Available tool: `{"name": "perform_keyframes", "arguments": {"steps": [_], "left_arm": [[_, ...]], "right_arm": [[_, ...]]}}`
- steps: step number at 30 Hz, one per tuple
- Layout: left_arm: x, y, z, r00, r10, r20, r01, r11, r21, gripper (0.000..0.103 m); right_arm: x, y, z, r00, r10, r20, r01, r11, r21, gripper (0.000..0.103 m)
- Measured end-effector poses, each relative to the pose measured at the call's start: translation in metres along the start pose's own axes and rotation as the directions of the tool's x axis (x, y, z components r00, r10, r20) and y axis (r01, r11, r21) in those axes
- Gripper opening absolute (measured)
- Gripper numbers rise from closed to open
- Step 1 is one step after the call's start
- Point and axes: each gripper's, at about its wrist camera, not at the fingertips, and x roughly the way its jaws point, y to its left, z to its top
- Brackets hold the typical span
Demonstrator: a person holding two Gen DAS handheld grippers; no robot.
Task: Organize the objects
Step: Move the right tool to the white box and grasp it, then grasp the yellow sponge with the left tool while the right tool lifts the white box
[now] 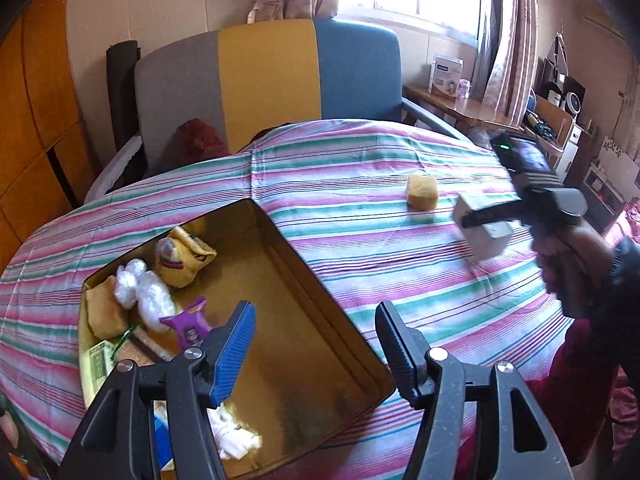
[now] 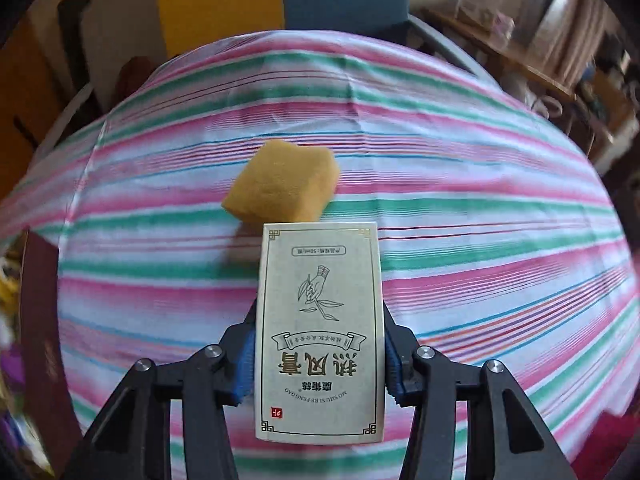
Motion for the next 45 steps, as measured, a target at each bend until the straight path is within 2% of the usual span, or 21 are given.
{"name": "perform_keyframes", "arguments": {"steps": [4, 8, 11, 15, 19, 20, 21, 23, 35, 36, 37, 38, 39, 42, 45], "left_arm": [[0.012, -0.017, 0.018, 0.999, -0.047, -0.014, 0.047, 0.999, 0.015, 0.063], [0.030, -0.037, 0.040, 0.995, -0.090, -0.042, 0.092, 0.995, 0.039, 0.063], [0.051, -0.052, 0.057, 0.992, -0.109, -0.057, 0.111, 0.993, 0.046, 0.063], [0.094, -0.072, 0.078, 0.982, -0.146, -0.119, 0.153, 0.987, 0.053, 0.066], [0.135, -0.090, 0.095, 0.967, -0.189, -0.170, 0.200, 0.978, 0.051, 0.077], [0.143, -0.094, 0.099, 0.966, -0.187, -0.176, 0.200, 0.978, 0.058, 0.082], [0.153, -0.100, 0.103, 0.967, -0.176, -0.184, 0.192, 0.979, 0.073, 0.083], [0.172, -0.109, 0.112, 0.965, -0.180, -0.193, 0.198, 0.977, 0.081, 0.083], [0.261, -0.141, 0.150, 0.962, -0.150, -0.229, 0.178, 0.978, 0.106, 0.084], [0.270, -0.143, 0.151, 0.962, -0.138, -0.235, 0.165, 0.981, 0.100, 0.081], [0.278, -0.143, 0.151, 0.959, -0.128, -0.251, 0.155, 0.984, 0.093, 0.073], [0.287, -0.141, 0.149, 0.949, -0.134, -0.287, 0.161, 0.984, 0.073, 0.054], [0.289, -0.138, 0.146, 0.940, -0.155, -0.304, 0.176, 0.984, 0.042, 0.053], [0.265, -0.130, 0.139, 0.943, -0.193, -0.272, 0.207, 0.978, 0.023, 0.052], [0.224, -0.118, 0.123, 0.963, -0.157, -0.221, 0.166, 0.986, 0.025, 0.052]], "right_arm": [[0.000, -0.046, -0.013, 0.998, -0.057, -0.031, 0.058, 0.998, 0.032, 0.051], [0.010, -0.074, -0.014, 0.997, -0.034, -0.069, 0.043, 0.992, 0.119, 0.051], [0.014, -0.075, -0.012, 0.997, -0.018, -0.072, 0.028, 0.990, 0.136, 0.051], [0.013, -0.075, -0.010, 0.997, -0.015, -0.070, 0.024, 0.991, 0.132, 0.051], [0.012, -0.076, -0.012, 0.997, -0.006, -0.073, 0.016, 0.990, 0.140, 0.051], [0.010, -0.075, -0.014, 0.997, -0.004, -0.073, 0.014, 0.990, 0.139, 0.052], [0.009, -0.075, -0.014, 0.997, 0.004, -0.072, 0.007, 0.990, 0.141, 0.052], [0.009, -0.075, -0.015, 0.997, 0.026, -0.072, -0.016, 0.989, 0.145, 0.052], [0.012, -0.073, -0.015, 0.996, 0.039, -0.086, -0.026, 0.990, 0.139, 0.052], [0.013, -0.072, -0.015, 0.995, 0.036, -0.093, -0.023, 0.991, 0.135, 0.052], [0.014, -0.071, -0.015, 0.995, 0.032, -0.095, -0.019, 0.991, 0.130, 0.052], [0.014, -0.071, -0.015, 0.995, 0.030, -0.095, -0.017, 0.992, 0.126, 0.052], [0.015, -0.071, -0.015, 0.995, 0.028, -0.096, -0.016, 0.992, 0.124, 0.052], [0.014, -0.070, -0.015, 0.996, 0.020, -0.091, -0.010, 0.993, 0.115, 0.051], [0.015, -0.068, -0.014, 0.996, 0.010, -0.088, -0.002, 0.995, 0.098, 0.051]]}}
